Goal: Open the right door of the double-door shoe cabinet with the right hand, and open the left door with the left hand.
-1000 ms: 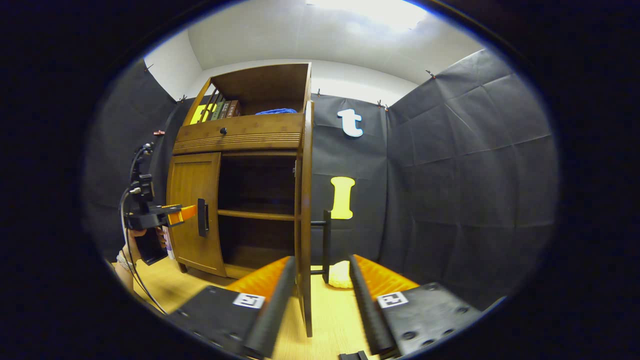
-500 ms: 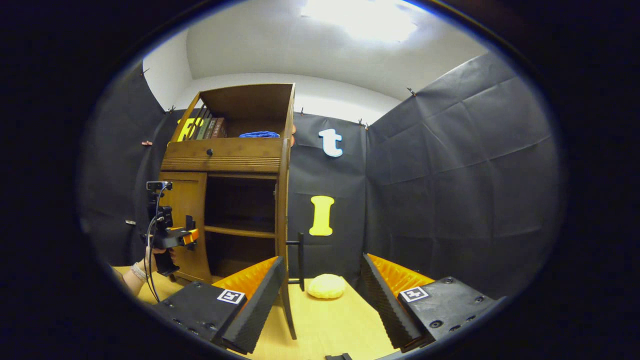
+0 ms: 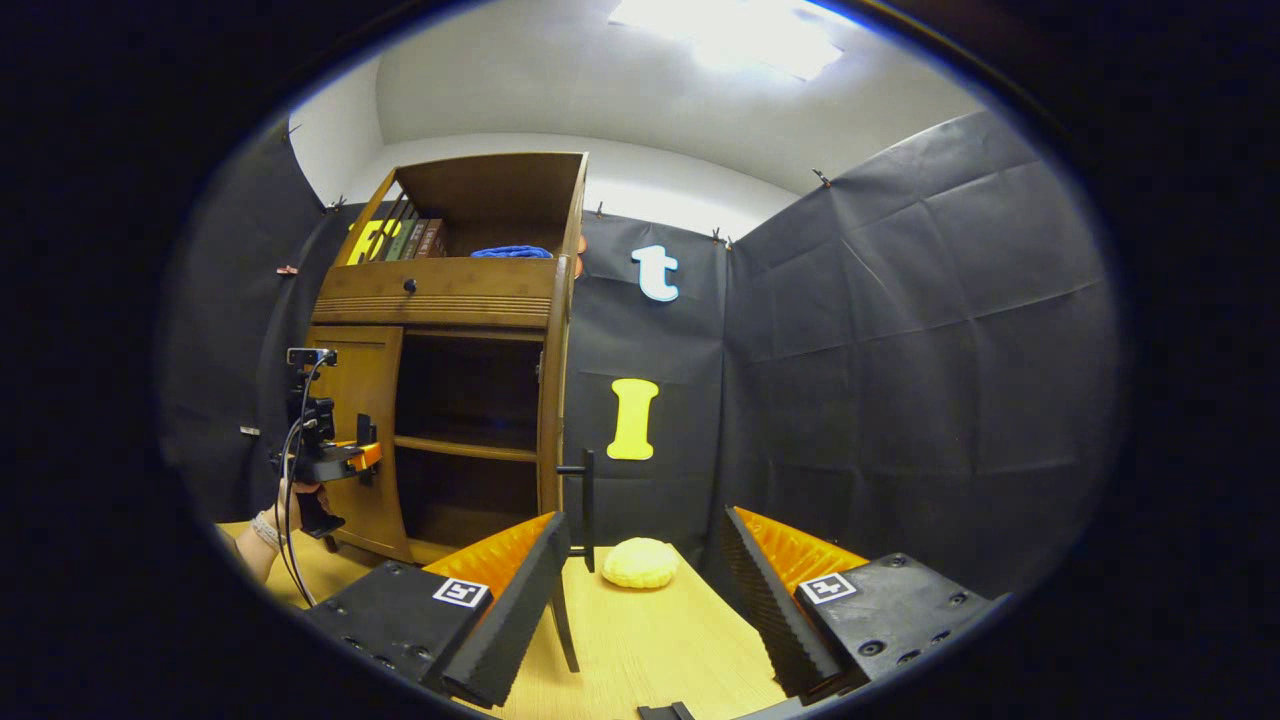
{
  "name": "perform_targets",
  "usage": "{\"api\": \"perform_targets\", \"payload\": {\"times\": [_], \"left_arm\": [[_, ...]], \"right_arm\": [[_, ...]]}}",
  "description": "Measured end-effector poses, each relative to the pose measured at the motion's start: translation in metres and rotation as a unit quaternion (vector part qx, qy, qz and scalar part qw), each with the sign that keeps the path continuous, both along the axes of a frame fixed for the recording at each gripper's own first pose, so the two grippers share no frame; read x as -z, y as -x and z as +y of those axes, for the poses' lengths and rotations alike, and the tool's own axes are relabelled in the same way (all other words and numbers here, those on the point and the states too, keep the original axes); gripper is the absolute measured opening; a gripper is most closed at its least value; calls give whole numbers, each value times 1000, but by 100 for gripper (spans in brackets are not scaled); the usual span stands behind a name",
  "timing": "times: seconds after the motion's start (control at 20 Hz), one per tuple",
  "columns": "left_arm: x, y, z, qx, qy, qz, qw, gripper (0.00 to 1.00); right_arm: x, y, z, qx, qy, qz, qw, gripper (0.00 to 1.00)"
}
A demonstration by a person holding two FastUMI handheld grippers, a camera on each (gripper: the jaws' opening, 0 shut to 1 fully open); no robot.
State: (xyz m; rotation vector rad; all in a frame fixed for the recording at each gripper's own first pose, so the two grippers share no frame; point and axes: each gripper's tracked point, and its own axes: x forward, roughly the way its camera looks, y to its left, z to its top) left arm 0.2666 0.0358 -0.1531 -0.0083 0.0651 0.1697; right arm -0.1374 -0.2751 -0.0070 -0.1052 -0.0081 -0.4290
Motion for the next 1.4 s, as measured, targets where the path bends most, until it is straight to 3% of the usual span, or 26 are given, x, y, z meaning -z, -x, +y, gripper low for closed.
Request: {"api": "perform_targets", "payload": {"times": [0.9, 1.4], "left_arm": [[-11, 61, -6, 64, 19, 3, 998, 30], [-27, 132, 7, 137, 26, -2, 990, 28]], "right_arm": [[1, 0, 44, -27, 7, 22, 999, 97], [12, -30, 101, -91, 20, 28, 995, 97]]}}
